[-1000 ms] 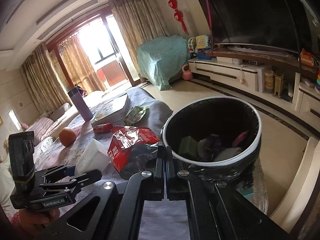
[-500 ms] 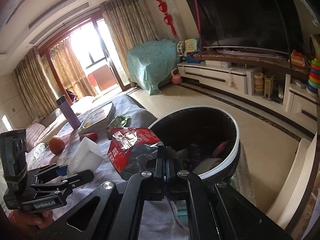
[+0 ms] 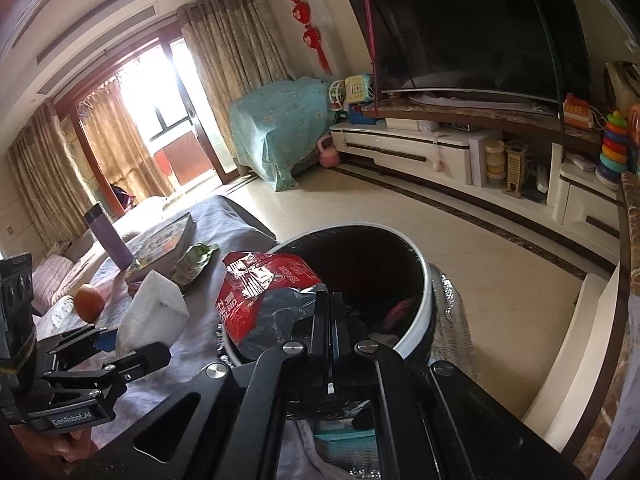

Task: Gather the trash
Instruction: 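Carry the white foam block and red snack bag in both grippers over the bin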

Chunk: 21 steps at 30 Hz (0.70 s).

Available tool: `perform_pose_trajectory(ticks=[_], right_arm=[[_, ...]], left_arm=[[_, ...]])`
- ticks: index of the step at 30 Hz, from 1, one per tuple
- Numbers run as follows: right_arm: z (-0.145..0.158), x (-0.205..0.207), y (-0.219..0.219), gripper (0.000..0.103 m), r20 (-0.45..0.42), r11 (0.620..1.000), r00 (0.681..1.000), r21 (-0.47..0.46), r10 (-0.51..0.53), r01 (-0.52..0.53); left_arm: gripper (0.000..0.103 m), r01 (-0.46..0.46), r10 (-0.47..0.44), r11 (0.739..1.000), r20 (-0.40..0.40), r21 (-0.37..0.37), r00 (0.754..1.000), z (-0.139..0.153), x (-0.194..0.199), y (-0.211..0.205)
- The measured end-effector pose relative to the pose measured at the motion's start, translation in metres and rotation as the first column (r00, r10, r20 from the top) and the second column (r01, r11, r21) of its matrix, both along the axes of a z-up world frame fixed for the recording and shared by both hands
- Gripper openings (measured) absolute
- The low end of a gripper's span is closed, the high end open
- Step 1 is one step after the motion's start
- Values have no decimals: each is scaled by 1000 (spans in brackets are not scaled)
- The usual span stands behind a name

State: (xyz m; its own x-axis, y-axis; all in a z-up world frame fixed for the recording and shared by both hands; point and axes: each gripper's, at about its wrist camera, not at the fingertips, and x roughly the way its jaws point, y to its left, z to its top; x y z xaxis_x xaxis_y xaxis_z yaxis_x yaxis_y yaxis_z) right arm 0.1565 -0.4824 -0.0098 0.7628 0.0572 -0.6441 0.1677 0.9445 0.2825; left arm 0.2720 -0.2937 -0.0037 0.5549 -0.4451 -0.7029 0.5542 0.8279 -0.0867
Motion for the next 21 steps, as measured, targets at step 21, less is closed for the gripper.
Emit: perform_pose_trajectory(ticks=[21], right_arm=[[-8,15,-16,0,-43,1000,999,-8,-18,18]], left_arm=[[52,25,-25,999,5,47,1000,-7,25,-39]])
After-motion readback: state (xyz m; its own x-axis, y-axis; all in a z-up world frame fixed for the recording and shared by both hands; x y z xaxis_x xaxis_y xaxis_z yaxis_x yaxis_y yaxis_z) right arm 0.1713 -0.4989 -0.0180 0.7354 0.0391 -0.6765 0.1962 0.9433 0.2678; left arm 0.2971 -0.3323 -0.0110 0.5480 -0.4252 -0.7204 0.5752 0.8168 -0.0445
